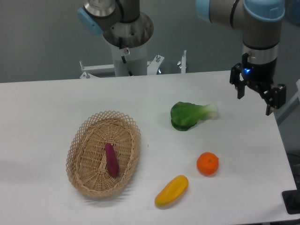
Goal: Pick up the sweet potato from the basket
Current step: 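Move the open gripper over the wicker basket above the purple sweet potato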
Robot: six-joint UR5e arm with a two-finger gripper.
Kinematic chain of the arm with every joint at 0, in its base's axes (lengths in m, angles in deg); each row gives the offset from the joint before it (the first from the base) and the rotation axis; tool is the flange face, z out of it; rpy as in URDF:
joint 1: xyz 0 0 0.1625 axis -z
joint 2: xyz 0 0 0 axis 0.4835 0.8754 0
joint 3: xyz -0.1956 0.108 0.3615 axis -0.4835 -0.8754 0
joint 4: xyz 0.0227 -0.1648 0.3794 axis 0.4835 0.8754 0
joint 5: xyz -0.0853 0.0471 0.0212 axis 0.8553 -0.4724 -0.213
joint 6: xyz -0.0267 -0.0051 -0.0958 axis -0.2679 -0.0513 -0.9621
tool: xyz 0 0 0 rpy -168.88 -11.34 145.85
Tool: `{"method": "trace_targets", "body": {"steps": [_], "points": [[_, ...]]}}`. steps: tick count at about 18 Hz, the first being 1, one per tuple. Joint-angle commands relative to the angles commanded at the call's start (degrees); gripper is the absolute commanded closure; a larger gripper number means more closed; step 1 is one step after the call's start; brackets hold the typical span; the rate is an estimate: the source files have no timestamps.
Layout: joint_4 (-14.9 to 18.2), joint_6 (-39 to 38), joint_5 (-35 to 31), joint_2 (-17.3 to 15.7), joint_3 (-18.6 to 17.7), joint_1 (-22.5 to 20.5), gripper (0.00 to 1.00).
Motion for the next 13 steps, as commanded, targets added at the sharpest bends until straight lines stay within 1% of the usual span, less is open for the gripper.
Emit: {"method": "trace_targets", "body": {"steps": [6, 9, 11, 13], "points": [[0.44, 0.0, 0.09, -0.35, -0.26, 0.17, 0.0], [-0.17, -0.96, 0.7, -0.62, -3.59, 1.67, 0.0], [-0.44, -4.98, 2.01, -1.4, -5.0, 2.81, 0.0], [-0.35, -13.58, 3.6, -1.76, -5.8, 4.3, 0.0]]}}
